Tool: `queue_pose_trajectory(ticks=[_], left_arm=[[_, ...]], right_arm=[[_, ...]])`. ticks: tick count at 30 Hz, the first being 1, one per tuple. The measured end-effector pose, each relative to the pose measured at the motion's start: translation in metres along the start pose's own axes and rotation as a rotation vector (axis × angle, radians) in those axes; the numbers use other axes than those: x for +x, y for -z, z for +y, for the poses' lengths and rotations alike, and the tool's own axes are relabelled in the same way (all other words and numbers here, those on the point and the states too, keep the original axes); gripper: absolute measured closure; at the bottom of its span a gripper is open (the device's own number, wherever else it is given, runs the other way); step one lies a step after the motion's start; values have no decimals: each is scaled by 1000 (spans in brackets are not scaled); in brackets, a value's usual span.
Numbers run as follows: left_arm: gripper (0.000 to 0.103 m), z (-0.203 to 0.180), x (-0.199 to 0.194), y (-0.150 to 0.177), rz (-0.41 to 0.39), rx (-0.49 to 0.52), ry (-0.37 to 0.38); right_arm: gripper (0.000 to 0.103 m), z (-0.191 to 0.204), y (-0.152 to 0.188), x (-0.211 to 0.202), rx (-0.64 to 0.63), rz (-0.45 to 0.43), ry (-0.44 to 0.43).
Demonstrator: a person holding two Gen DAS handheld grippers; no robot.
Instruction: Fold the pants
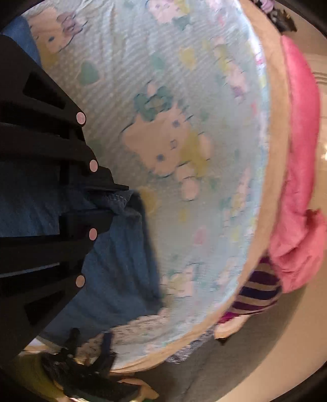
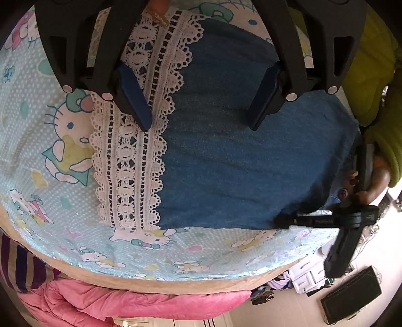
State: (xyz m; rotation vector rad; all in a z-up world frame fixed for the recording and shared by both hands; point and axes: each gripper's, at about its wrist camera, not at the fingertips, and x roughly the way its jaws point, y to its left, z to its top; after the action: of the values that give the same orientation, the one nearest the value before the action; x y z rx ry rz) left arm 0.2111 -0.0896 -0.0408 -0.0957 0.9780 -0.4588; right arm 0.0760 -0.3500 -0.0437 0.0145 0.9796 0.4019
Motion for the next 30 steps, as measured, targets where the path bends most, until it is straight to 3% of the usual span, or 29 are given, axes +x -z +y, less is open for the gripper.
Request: queue_pose_trajectory(ticks=[4, 7, 11, 13, 15, 18, 21, 23, 24, 28, 30], left_arm=[[92, 4, 7, -3, -6, 10, -73], [92, 10, 14, 3, 7, -29, -49], [91, 14, 9, 6, -8, -44, -30], [88, 15, 6, 6, -13, -51, -30], [88, 16, 1, 9, -21, -55, -20], [87, 15, 0, 13, -23, -55, -18], [87, 15, 3, 14, -20, -60, -21], [87, 14, 3, 15, -23, -53, -28], [87, 13, 3, 15, -25, -49, -31], [84, 8, 2, 14, -36, -28, -45], [83, 5, 5, 14, -34, -11, -68]], right_arm=[[30, 2, -1, 1, -9, 11, 11], [30, 2, -9, 1, -23, 31, 8], [30, -24, -43, -24, 21, -93, 49], [30, -43, -59, -22, 51, -115, 75], [30, -67, -77, -9, 89, -96, 80], [32, -92, -95, 25, 126, -27, 7], [54, -99, -94, 53, 168, 45, -94], [67, -93, -90, 53, 135, 41, -110], [86, -90, -88, 47, 137, 31, -146], [87, -83, -92, 19, 87, -73, -83], [86, -81, -96, 21, 66, -71, -53]])
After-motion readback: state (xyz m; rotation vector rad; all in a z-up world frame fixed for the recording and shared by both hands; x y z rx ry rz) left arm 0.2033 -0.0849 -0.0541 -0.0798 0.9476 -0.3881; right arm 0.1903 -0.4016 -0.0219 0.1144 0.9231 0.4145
